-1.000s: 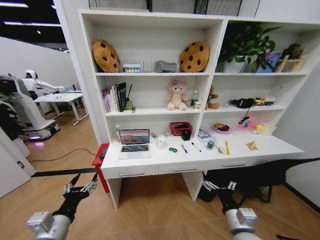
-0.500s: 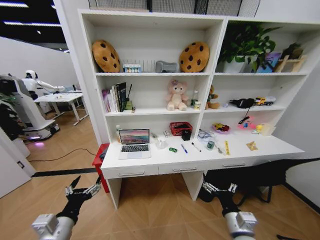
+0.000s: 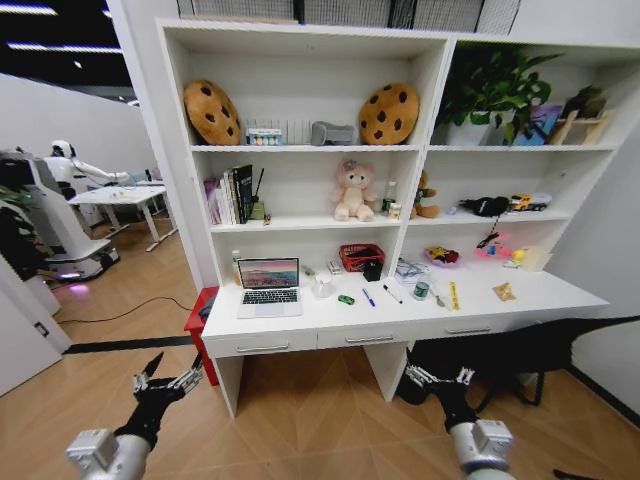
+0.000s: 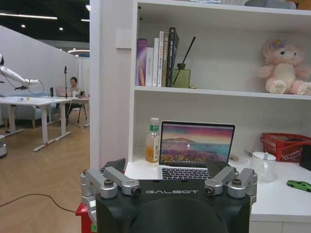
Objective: Organize the objects on the table.
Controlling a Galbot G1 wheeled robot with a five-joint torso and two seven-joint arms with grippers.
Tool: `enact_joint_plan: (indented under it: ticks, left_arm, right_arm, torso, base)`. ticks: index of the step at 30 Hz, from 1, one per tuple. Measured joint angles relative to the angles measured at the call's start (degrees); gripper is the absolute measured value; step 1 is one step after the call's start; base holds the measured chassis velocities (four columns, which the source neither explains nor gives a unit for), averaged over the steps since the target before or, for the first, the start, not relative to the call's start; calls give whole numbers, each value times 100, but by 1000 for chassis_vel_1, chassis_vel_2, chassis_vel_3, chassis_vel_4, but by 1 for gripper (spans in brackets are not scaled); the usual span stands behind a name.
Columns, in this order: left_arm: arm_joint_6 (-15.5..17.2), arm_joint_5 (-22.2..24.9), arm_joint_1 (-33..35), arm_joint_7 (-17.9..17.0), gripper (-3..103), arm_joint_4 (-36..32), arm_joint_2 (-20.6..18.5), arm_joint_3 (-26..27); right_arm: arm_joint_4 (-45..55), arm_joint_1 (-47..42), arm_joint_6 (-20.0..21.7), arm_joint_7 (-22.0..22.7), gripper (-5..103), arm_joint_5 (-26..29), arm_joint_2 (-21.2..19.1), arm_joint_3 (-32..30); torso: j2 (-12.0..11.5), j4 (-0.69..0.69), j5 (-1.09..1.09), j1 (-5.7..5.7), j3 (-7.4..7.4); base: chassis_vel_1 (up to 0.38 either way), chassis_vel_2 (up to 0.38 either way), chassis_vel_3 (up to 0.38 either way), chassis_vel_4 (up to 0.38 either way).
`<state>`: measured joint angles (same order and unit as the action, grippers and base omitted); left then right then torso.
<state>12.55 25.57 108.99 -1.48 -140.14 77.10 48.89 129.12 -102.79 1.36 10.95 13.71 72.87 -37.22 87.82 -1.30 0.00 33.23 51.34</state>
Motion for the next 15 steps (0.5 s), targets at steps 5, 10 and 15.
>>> enact_joint_plan:
  ticks: [5,10,15]
  left_arm:
    - [-17,2,12,-1,93,0,5,33]
    - [-42,-8,31,-3,92,1,69,28]
    - [-48,-9,36,-4,92,2,76,35]
  right_arm:
    - [-22,12,-37,-10,100,-3,62,37]
    - [-24,-18,-78,-14,100,-22,97,62]
    - [-16,-15,-111,-33,100,-22,90,48]
  torso:
    - [1,0,1,-1,0]
    - [0,1,0,1,1]
    - [-1,0,-3,1,1]
  base:
    - [-108,77,105,-105]
    - [-188,195,206,-189]
    - [-222,243,256,-229]
